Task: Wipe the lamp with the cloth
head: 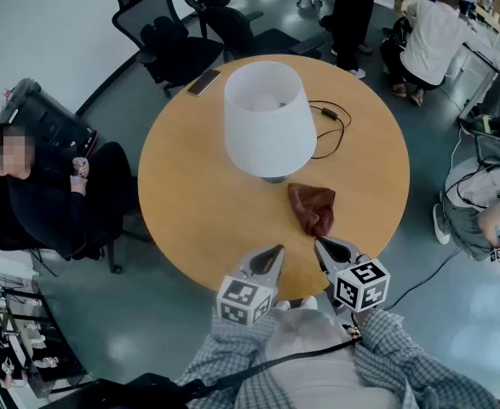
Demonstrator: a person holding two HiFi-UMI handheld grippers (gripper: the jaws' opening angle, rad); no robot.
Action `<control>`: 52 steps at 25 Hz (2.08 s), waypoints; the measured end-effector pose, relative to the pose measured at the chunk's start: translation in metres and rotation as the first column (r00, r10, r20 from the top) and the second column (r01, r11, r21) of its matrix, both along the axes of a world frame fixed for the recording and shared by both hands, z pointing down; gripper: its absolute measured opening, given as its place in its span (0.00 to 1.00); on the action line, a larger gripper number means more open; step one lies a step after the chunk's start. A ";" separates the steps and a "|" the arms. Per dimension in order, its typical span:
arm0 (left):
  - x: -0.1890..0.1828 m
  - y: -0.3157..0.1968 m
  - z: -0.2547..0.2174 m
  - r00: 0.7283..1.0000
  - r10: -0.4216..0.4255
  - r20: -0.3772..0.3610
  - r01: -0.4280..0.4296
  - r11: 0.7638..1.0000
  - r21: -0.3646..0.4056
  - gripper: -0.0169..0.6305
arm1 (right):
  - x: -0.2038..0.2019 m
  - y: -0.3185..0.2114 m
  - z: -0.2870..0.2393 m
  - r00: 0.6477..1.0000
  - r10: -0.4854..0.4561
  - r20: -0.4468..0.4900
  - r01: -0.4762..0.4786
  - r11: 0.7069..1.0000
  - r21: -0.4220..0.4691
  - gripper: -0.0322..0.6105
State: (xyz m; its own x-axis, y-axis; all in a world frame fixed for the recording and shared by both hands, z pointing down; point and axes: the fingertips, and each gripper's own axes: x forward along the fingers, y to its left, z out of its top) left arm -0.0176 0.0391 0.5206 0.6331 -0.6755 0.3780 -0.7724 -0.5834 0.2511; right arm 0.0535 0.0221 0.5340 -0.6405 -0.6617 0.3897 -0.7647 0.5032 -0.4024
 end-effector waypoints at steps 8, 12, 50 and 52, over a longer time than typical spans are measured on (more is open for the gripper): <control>0.000 0.001 0.004 1.000 -0.003 -0.004 0.003 1.000 -0.003 0.03 | -0.002 0.002 0.002 1.000 -0.009 0.001 0.009 1.000 0.002 0.05; 0.001 0.002 0.002 1.000 -0.002 -0.005 0.002 1.000 -0.001 0.03 | -0.002 0.002 0.001 1.000 -0.007 0.000 0.007 1.000 0.004 0.05; -0.007 -0.011 0.005 0.986 -0.145 -0.080 0.144 0.989 -0.019 0.03 | 0.018 -0.012 0.005 0.999 -0.038 0.019 0.038 0.999 -0.017 0.05; -0.012 -0.025 0.000 0.987 -0.132 -0.092 0.131 0.991 -0.013 0.03 | 0.015 -0.022 0.004 1.000 -0.022 0.015 0.022 1.000 -0.017 0.05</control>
